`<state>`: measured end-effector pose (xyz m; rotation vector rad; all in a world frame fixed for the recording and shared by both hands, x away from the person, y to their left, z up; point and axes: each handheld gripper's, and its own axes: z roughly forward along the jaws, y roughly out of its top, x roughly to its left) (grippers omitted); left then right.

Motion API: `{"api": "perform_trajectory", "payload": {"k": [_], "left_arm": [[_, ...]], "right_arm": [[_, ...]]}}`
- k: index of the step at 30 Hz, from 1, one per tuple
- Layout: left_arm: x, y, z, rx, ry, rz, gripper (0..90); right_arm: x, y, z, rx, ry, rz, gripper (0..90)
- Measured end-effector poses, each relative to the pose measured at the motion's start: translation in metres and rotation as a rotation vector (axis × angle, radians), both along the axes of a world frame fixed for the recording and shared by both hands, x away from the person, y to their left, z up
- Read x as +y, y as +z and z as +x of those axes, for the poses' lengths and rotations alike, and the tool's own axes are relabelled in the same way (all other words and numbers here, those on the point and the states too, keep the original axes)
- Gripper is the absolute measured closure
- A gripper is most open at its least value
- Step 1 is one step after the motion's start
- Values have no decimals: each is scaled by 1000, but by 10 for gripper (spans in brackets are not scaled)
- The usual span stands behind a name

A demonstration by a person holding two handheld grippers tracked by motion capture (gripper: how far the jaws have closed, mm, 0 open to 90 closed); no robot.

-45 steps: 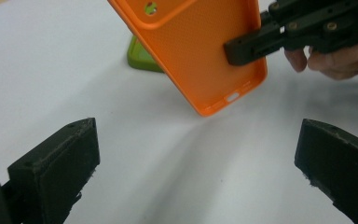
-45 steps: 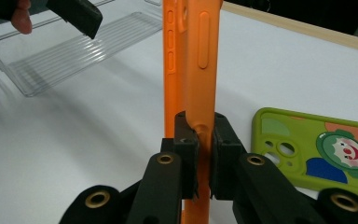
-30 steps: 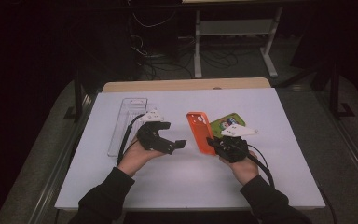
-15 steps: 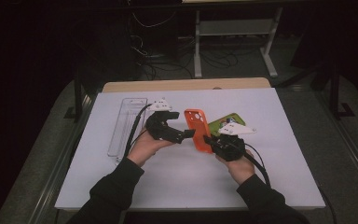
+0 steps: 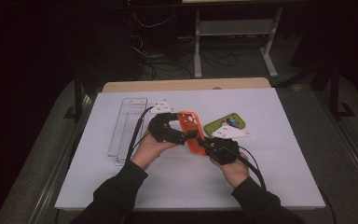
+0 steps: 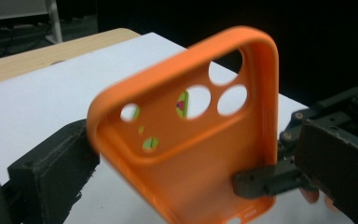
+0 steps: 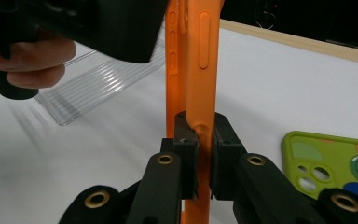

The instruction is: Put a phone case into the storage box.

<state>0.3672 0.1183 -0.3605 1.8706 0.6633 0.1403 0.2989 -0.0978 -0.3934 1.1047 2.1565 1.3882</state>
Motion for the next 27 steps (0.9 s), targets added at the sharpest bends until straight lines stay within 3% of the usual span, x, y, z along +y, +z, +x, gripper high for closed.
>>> {"api": "perform_trajectory", "payload": {"k": [1, 12, 27], "left_arm": [[0, 0, 0, 5, 1, 1, 0], [-1, 0, -1, 4, -1, -11, 0], [-3, -1, -4, 26, 53, -41, 23]], "right_arm": [[1, 0, 0, -16, 2, -7, 818], [11, -5, -3, -17, -6, -18, 817], [22, -14, -5, 0, 27, -55, 813]]}}
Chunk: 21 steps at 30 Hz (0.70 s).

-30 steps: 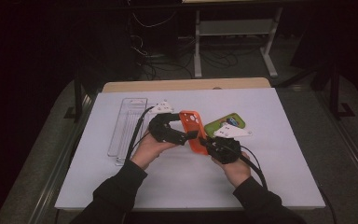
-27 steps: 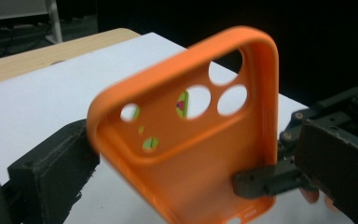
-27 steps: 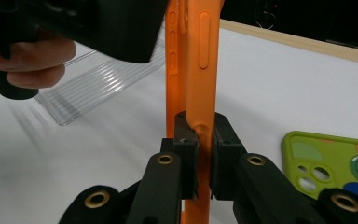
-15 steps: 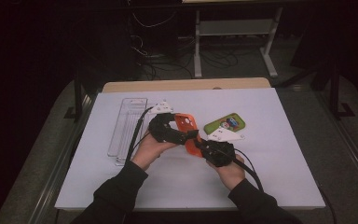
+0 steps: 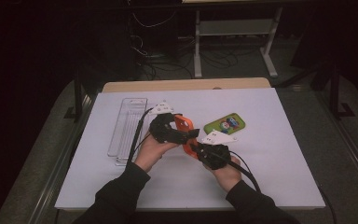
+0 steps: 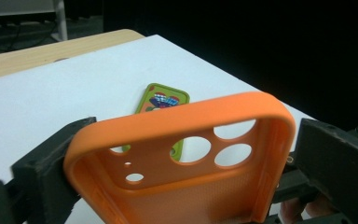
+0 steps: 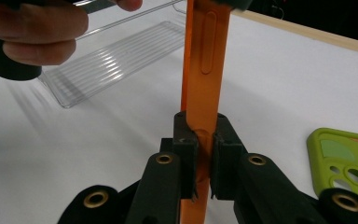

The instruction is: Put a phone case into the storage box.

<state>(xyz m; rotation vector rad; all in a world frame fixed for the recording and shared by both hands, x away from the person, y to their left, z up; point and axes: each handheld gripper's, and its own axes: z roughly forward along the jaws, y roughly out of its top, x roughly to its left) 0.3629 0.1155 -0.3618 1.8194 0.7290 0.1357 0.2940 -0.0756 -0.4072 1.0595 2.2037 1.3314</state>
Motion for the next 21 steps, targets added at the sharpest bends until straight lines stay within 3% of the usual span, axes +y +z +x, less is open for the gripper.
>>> {"api": "perform_trajectory", "payload": {"k": [4, 10, 17, 21], "left_arm": [[1, 1, -1, 8, 7, -22, 78], [3, 2, -1, -2, 7, -13, 137], [3, 2, -5, -38, 18, -3, 149], [3, 3, -7, -37, 21, -2, 161]], "right_arm": [[0, -2, 1, -6, 3, -15, 812], [0, -2, 1, -7, 6, -23, 812], [1, -3, 0, -19, 5, -33, 812], [2, -3, -1, -18, 3, -34, 809]]}}
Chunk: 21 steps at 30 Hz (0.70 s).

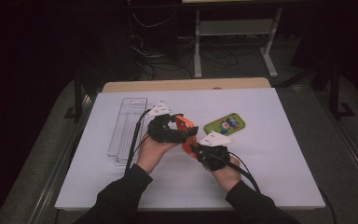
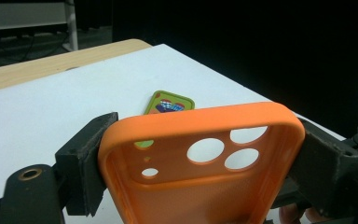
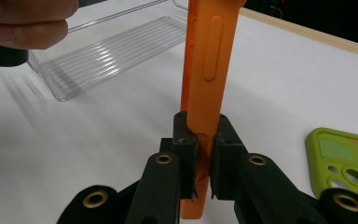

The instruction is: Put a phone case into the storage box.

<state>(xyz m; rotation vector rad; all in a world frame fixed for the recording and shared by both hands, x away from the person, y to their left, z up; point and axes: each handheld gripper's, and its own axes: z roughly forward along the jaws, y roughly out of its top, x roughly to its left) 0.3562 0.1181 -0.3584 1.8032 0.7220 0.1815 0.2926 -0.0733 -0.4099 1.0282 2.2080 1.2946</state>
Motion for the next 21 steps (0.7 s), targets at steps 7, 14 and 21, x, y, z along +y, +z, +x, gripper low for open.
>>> {"api": "perform_trajectory", "payload": {"k": [7, 14, 21], "left_arm": [[-1, 2, -2, -31, -11, 27, 172], [0, 3, -1, -42, -19, 25, 174], [4, 4, 0, -35, 2, 9, 174]], "right_arm": [[0, -1, 0, -10, -1, 0, 797], [1, -1, 0, -22, 14, -7, 673], [-5, 1, 3, -22, 25, 10, 459]]}}
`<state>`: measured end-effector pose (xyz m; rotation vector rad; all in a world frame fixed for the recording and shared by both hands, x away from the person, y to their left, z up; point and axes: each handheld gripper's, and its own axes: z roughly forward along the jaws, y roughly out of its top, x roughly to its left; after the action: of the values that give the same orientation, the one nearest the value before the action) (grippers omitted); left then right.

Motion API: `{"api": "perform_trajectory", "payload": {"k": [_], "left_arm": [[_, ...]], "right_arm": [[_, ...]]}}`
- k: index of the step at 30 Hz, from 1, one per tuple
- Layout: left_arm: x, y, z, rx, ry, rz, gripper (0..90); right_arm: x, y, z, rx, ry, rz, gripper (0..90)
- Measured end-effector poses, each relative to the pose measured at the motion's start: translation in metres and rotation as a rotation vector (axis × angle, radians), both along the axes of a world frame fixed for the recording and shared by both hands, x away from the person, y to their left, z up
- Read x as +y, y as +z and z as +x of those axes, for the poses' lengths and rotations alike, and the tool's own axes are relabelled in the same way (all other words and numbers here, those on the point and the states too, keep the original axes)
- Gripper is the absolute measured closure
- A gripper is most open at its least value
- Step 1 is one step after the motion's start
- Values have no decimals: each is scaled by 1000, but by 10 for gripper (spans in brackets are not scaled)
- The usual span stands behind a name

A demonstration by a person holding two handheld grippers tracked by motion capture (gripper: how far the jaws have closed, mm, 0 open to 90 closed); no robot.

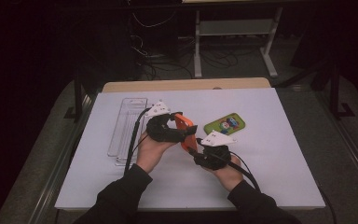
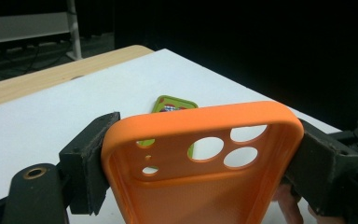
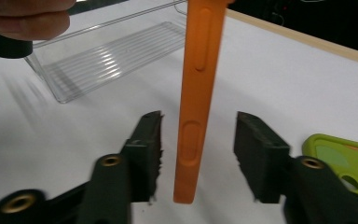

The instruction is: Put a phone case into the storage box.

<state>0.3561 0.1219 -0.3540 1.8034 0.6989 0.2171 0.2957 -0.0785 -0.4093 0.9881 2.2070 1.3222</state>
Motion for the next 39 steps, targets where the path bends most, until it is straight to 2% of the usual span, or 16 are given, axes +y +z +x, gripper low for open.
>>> {"api": "perform_trajectory", "payload": {"k": [2, 5, 7, 14, 17, 18, 21, 27, 34, 35, 37, 39], "left_arm": [[1, 0, 0, -4, 3, 3, 173], [2, 1, 1, -4, 6, 1, 173], [3, 1, 0, -2, 10, -2, 173], [3, 1, 0, -5, 10, 9, 172], [3, 1, 0, -8, 7, 19, 173], [3, 1, 1, -9, 7, 23, 173], [3, 1, 1, -6, 10, 17, 172], [6, 5, 2, -13, 9, 16, 172], [14, 18, 8, -21, 18, 15, 171], [15, 20, 9, -21, 20, 9, 171], [15, 24, 11, -36, 28, 8, 171], [18, 30, 13, -45, 29, 32, 171]], "right_arm": [[-3, 0, 2, 2, 5, -5, 373], [-6, -1, 7, 58, 15, -32, 226], [-10, -1, 9, 63, 7, -43, 167], [-32, 0, 14, 73, 9, -15, 48], [-43, 0, 14, 84, -5, -17, 15], [-47, 0, 15, 74, -7, -23, 11], [-54, 1, 13, 78, -18, -30, 0], [-68, -3, 6, 97, -6, -64, 0], [-92, -8, -3, 102, -3, -52, 0], [-94, -9, -4, 113, -7, -48, 0], [-100, -11, -5, 118, -12, -49, 0], [-104, -13, -6, 115, -17, -56, 0]]}}
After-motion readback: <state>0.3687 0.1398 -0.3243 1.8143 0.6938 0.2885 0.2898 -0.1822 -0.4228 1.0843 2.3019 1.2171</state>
